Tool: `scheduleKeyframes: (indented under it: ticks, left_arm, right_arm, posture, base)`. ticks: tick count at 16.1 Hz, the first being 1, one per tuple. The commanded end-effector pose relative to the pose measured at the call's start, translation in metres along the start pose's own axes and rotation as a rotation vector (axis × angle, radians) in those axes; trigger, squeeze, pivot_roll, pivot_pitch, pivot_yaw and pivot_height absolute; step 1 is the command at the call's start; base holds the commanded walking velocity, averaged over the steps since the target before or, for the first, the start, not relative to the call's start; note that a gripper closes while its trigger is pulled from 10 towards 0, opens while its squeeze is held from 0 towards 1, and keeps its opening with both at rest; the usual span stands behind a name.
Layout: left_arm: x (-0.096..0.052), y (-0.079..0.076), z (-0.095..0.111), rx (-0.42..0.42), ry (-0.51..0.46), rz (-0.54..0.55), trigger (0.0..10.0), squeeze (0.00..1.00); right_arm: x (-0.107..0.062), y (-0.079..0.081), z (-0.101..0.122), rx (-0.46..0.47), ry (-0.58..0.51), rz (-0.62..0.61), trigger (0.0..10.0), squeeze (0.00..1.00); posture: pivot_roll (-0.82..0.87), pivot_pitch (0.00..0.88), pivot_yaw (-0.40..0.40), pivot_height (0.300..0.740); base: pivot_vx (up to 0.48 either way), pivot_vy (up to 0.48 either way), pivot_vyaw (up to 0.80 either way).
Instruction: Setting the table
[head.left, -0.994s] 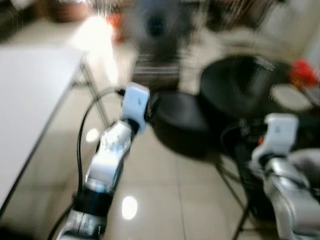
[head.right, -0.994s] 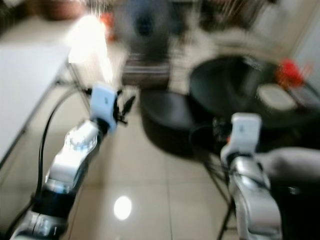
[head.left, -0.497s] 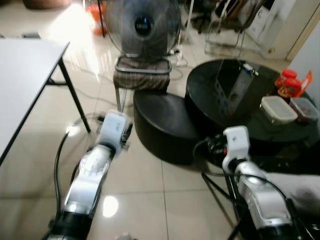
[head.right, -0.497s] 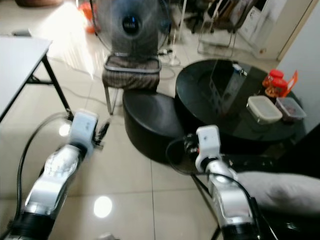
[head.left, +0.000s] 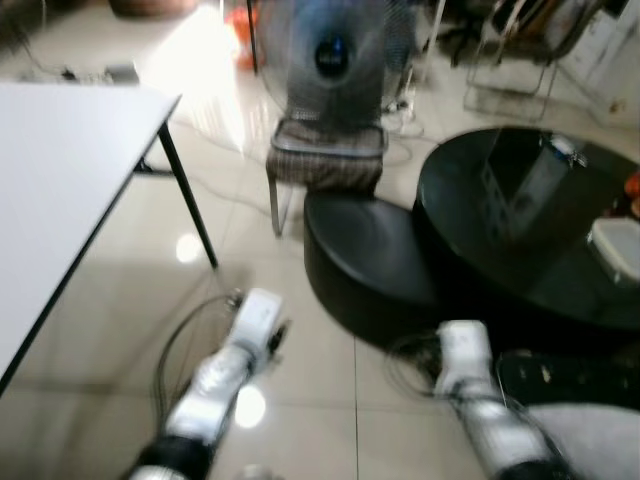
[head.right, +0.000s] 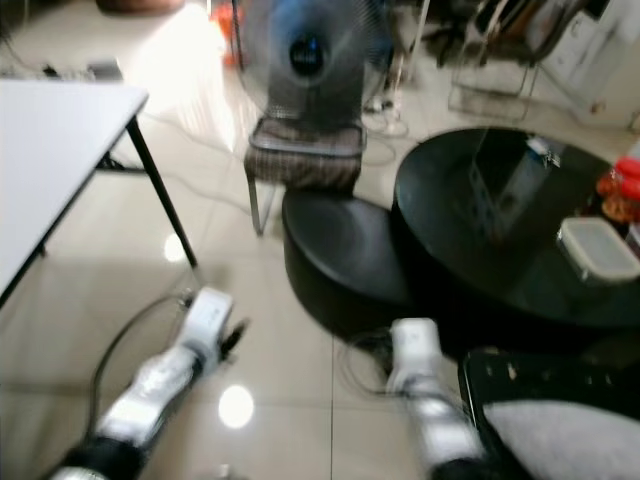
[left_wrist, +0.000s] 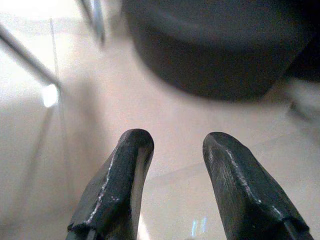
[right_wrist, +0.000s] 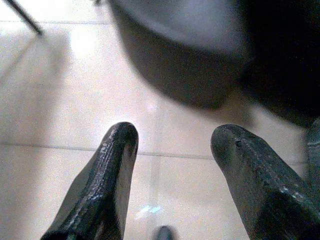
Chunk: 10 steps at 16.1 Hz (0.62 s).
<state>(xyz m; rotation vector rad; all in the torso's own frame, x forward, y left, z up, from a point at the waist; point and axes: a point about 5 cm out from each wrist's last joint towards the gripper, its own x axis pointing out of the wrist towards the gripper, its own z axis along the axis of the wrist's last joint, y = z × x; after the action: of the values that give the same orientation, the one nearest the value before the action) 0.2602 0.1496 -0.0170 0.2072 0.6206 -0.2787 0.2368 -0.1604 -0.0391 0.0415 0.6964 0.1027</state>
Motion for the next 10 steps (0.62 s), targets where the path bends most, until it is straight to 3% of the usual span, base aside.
scheduleKeyframes:
  ticks: [1, 2, 4, 6, 10]
  left_arm:
    - [0.005, -0.007, -0.003, -0.051, 0.021, -0.005, 10.0, 0.0]
    - [0.004, -0.007, -0.018, -0.095, 0.09, 0.0, 10.0, 0.0]
    - [0.0, -0.004, -0.042, -0.076, 0.2, 0.016, 10.0, 0.0]
    - [-0.004, 0.005, -0.055, -0.086, 0.249, 0.049, 10.0, 0.0]
    - [-0.007, 0.02, -0.057, -0.069, 0.249, 0.081, 10.0, 0.0]
  right_arm:
    - [-0.004, -0.014, -0.023, 0.009, 0.089, -0.054, 10.0, 0.0]
    - [-0.005, -0.012, -0.034, 0.008, 0.14, -0.061, 10.0, 0.0]
    - [-0.006, -0.012, -0.045, 0.021, 0.191, -0.08, 10.0, 0.0]
    - [-0.006, -0.012, -0.049, 0.023, 0.21, -0.086, 10.0, 0.0]
    - [-0.004, -0.017, -0.043, 0.061, 0.166, -0.096, 10.0, 0.0]
  posture:
    - [0.04, 0.084, 0.003, 0.74]
    - [0.04, 0.083, -0.001, 0.74]
    - [0.05, 0.083, -0.011, 0.74]
    - [0.06, 0.083, -0.012, 0.74]
    - [0.06, 0.081, -0.007, 0.74]
  base:
    - [0.352, 0.0, 0.0]
    - [0.356, 0.0, 0.0]
    - [0.343, 0.0, 0.0]
    - [0.328, 0.0, 0.0]
    - [0.322, 0.0, 0.0]
